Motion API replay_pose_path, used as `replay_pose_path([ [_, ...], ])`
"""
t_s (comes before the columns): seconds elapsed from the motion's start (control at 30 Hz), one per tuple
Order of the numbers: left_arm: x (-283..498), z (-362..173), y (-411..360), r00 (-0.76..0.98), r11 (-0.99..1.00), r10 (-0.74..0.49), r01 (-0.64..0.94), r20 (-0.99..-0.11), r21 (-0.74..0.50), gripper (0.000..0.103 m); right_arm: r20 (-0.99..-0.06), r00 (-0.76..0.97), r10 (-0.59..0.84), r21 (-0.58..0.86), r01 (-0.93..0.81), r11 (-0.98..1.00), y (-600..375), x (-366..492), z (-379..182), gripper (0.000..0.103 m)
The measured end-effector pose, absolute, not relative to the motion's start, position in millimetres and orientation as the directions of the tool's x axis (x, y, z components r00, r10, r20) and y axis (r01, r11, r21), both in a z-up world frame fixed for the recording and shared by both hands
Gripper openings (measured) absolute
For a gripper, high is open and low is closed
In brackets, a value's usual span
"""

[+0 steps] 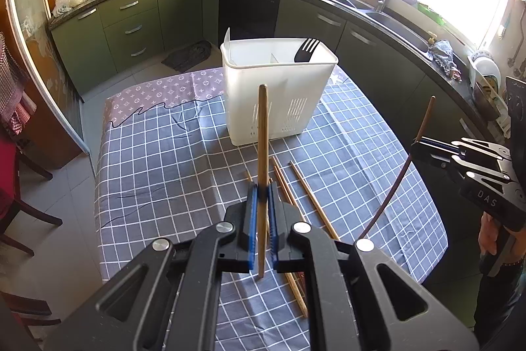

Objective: Organize utensils
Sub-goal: 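Drop the chopstick into the white holder with the left tool while the right tool carries its chopstick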

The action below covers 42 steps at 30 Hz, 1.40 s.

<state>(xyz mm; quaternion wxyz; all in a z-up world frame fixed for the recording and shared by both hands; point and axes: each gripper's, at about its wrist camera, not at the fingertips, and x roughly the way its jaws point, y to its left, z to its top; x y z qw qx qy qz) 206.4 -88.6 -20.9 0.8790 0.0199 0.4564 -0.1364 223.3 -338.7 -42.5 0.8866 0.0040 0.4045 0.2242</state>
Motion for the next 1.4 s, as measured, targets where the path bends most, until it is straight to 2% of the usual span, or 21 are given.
replay_pose_path([
  [0.93, 203, 3, -94, 0.580, 0.958, -0.227, 0.275, -0.782, -0.074, 0.006, -0.688, 0.591, 0.422, 0.195, -0.409, 0.891, -341, 220, -25, 0.006],
  [1.17, 210, 52, -99, 0.637, 0.955, -0.248, 0.288, -0.729, -0.073, 0.006, -0.688, 0.594, 0.417, 0.188, -0.409, 0.893, -344, 219, -20, 0.006],
  [1.4, 230, 128, -106, 0.759, 0.960, -0.255, 0.273, -0.599, -0.063, 0.006, -0.694, 0.585, 0.419, 0.199, -0.403, 0.893, -349, 224, -24, 0.006],
])
